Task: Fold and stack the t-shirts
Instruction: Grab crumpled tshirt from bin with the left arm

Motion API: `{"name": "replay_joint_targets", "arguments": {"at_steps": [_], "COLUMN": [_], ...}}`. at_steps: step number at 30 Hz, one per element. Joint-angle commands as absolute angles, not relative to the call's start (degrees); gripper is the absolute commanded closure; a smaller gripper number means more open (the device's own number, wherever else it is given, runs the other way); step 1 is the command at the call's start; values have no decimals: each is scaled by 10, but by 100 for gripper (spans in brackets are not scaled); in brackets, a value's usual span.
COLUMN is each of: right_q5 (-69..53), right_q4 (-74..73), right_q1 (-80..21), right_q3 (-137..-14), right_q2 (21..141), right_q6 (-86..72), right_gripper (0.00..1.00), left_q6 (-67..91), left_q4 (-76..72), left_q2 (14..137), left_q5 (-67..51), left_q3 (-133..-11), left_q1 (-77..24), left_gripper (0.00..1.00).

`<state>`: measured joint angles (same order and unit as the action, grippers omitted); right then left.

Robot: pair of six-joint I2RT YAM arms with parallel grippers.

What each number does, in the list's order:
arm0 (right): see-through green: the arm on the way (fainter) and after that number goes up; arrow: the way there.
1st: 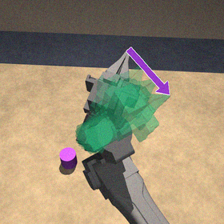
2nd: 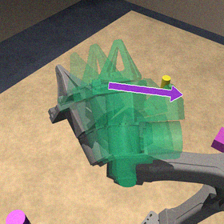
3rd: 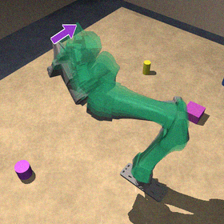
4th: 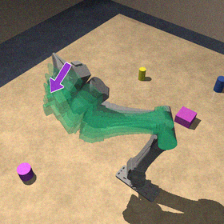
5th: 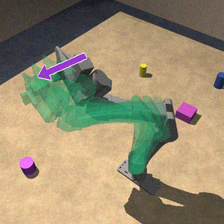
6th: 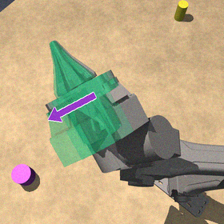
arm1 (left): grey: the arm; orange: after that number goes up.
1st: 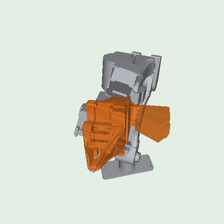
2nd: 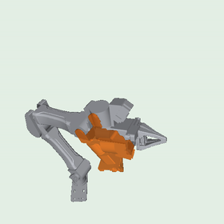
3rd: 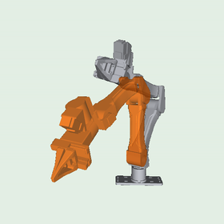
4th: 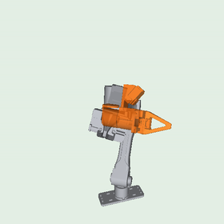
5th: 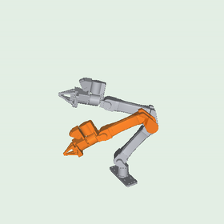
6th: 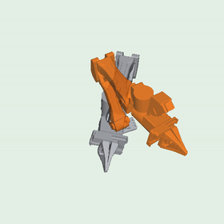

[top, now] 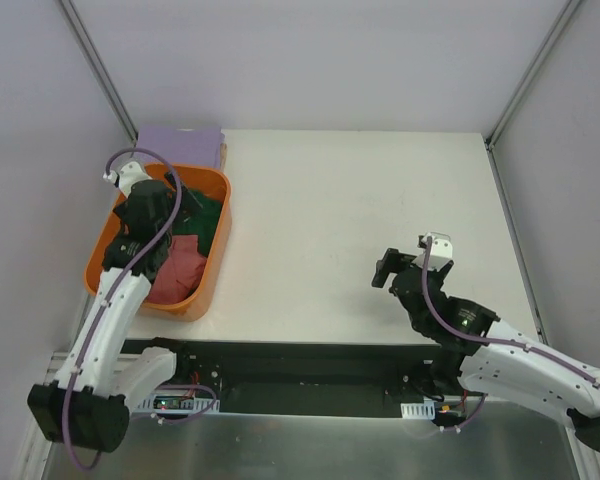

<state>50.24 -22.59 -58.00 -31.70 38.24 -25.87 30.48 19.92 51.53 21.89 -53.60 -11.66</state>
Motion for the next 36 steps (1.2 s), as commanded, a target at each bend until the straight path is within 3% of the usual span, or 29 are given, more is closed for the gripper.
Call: {"name": "replay_joint_targets", "arguments": {"at_steps": [1, 7, 12, 19, 26, 30, 33, 36], "right_q5": [496, 491, 463, 459, 465, 449, 453, 442], "right_q4": [-201, -192, -155, -137, -139, -141, -142, -147], "right_q1": [-578, -578, -578, -579, -578, -578, -578, -578], "right_q3": [-312, -305, -298, -312, -328, -337, -343, -348], "right_q2": [370, 363, 377, 416, 454, 474, 483, 483], "right_q6": [-235, -228, -192, -169, -162, -156, -155, -162], "right_gripper": [4, 4, 4, 4, 4, 4, 4, 4], "left_q6": [324, 313, 286, 262, 253, 244, 236, 231], "left_q4": [211, 116, 19, -57, -63, -62, -60, -59], "left_q2": [589, 661, 715, 799, 842, 864, 883, 888], "left_q5": [203, 164, 25, -58, -29, -31, -50, -48], "left_q3": [-546, -509, -495, -485, -483, -497, -504, -506], "left_q1": [-51, -4, 67, 81, 84, 85, 85, 84], "left_gripper": [1, 1, 1, 3, 11, 22, 40, 67]}}
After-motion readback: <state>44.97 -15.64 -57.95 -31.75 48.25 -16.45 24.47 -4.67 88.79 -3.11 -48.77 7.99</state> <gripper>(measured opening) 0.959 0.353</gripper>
